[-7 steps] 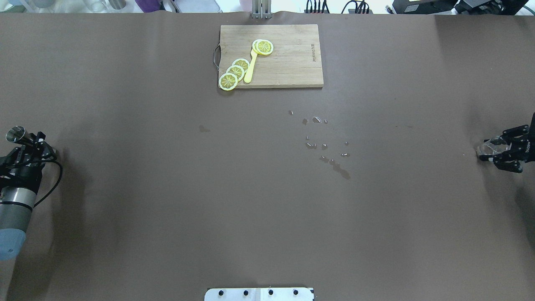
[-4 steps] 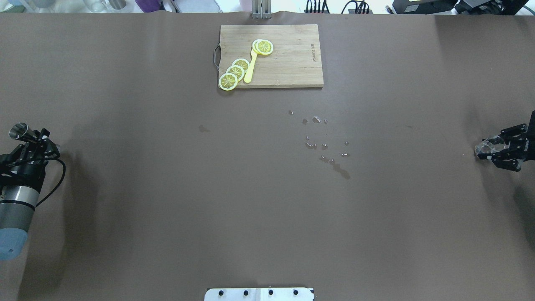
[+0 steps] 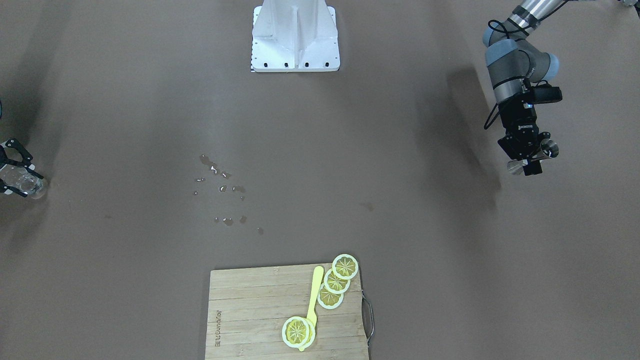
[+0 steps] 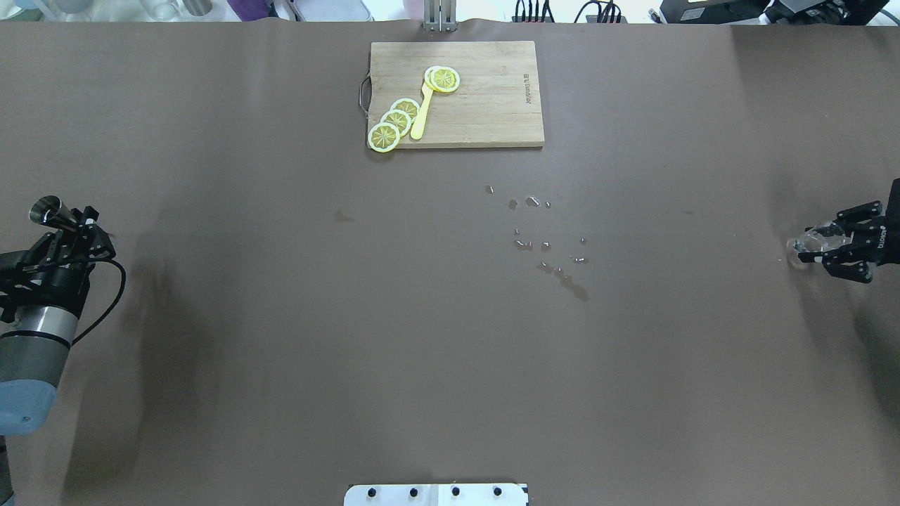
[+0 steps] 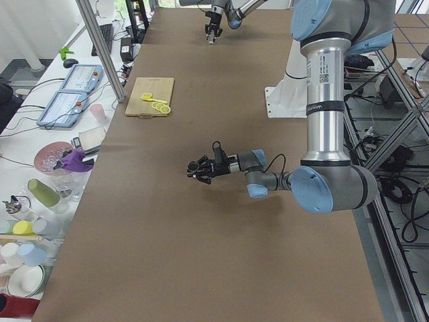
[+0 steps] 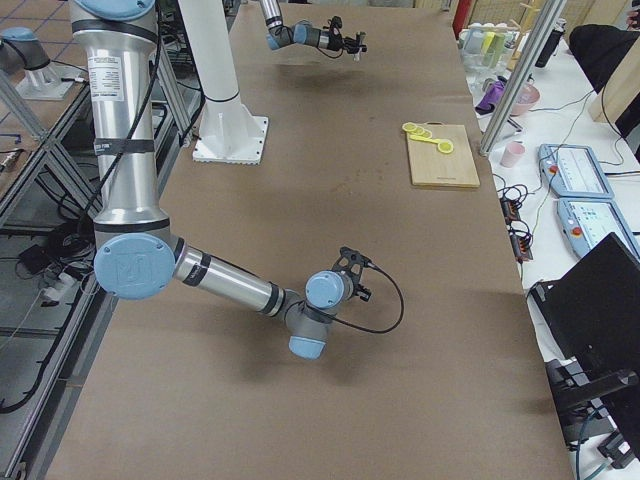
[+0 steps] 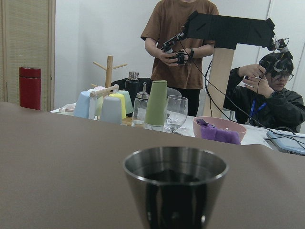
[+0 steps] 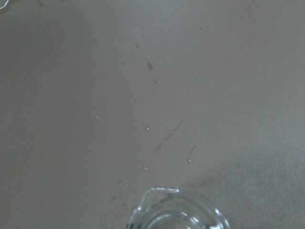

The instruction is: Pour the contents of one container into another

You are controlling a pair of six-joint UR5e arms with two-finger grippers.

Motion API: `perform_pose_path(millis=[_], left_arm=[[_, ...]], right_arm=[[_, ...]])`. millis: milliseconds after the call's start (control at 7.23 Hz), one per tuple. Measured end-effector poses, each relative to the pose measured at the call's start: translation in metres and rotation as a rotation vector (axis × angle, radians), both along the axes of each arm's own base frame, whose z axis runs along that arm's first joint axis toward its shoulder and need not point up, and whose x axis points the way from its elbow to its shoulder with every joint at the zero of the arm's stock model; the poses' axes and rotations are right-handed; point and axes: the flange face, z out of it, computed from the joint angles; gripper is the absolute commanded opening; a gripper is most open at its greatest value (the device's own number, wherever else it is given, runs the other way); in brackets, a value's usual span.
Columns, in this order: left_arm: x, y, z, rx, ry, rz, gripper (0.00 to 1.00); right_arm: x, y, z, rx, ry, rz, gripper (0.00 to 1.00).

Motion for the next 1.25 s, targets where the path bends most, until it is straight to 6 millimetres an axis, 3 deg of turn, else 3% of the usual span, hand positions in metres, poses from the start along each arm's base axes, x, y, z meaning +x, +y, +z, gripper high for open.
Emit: perform_pose_path(millis=[415,969,1245], left_arm=[[0.020,-0.004,-0.044,0.018,-0.008,0.090,0.00],[0.059,-0.008,-0.108,0.047,0.032,0.284,0.00],[0.075,-0.013,-0.134,0.109,-0.097,0.359,0.00]], right_arm=[[-0.003,-0.019,-0.036,0.019,-0.022,-0.013,0.00],[-0.023,-0.067,-0.138,-0.038,-0.009,-0.037,0.00],[-0.024,-0.071,-0.164,-0.045,-0.003,-0.031,0.00]])
